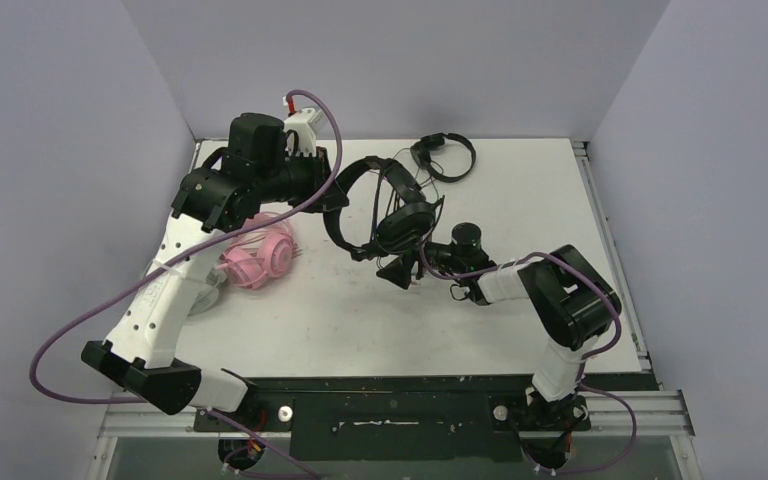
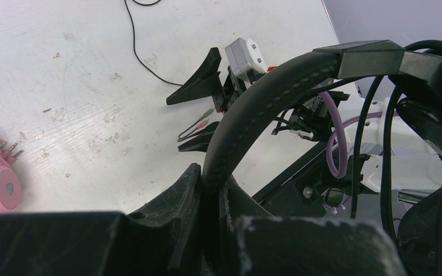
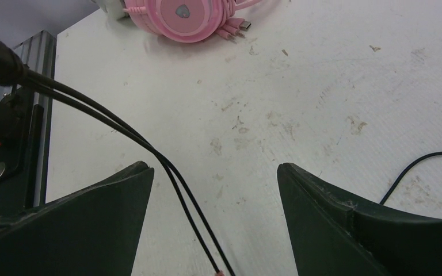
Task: Wrap the headphones
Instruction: Wrap the headphones cable around the headphones.
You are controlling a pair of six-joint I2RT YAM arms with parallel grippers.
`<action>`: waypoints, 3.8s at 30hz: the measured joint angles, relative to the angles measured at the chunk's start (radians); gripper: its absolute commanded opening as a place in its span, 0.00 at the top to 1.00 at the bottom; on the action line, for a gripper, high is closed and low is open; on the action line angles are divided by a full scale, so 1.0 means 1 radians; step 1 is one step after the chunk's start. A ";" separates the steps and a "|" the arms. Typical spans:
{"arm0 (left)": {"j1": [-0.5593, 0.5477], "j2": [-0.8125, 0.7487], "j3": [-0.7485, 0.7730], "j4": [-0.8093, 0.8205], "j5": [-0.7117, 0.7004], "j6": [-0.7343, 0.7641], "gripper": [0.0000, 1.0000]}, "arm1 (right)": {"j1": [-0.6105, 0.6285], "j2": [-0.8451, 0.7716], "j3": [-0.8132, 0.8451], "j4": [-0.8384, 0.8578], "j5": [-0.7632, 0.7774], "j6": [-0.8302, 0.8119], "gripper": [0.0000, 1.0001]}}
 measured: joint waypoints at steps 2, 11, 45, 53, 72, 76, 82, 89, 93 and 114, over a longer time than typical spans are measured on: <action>0.000 0.000 0.000 0.000 0.002 -0.002 1.00 | 0.001 0.002 0.011 0.000 -0.006 0.002 0.24; 0.000 0.000 0.001 0.000 0.002 -0.003 1.00 | 0.006 0.051 0.051 -0.023 -0.011 -0.002 0.58; 0.300 -0.008 -0.358 0.246 -0.203 -0.207 1.00 | 0.520 -0.347 -0.055 -0.422 0.330 0.115 1.00; 0.300 -0.017 -0.480 0.278 -0.542 -0.178 1.00 | 0.613 -0.513 0.148 -0.822 0.490 0.056 1.00; -0.048 -0.304 -0.813 0.523 -0.602 0.503 1.00 | 0.321 -0.435 0.631 -1.385 0.674 -0.194 0.90; -0.047 -0.341 -0.803 0.515 -0.454 0.549 1.00 | 0.211 -0.386 0.629 -1.401 0.629 -0.216 0.93; -0.040 -0.342 -0.801 0.525 -0.249 0.484 1.00 | 0.099 -0.382 0.537 -1.318 0.421 -0.202 0.93; -0.034 -0.343 -0.801 0.512 -0.085 0.376 1.00 | 0.028 -0.452 0.286 -1.067 0.185 -0.106 0.91; -0.034 -0.334 -0.797 0.489 -0.021 0.343 1.00 | 0.005 -0.508 0.245 -0.976 0.140 -0.072 0.91; -0.034 -0.253 -0.758 0.449 0.183 0.216 1.00 | -0.031 -0.518 0.217 -0.857 0.147 -0.055 0.68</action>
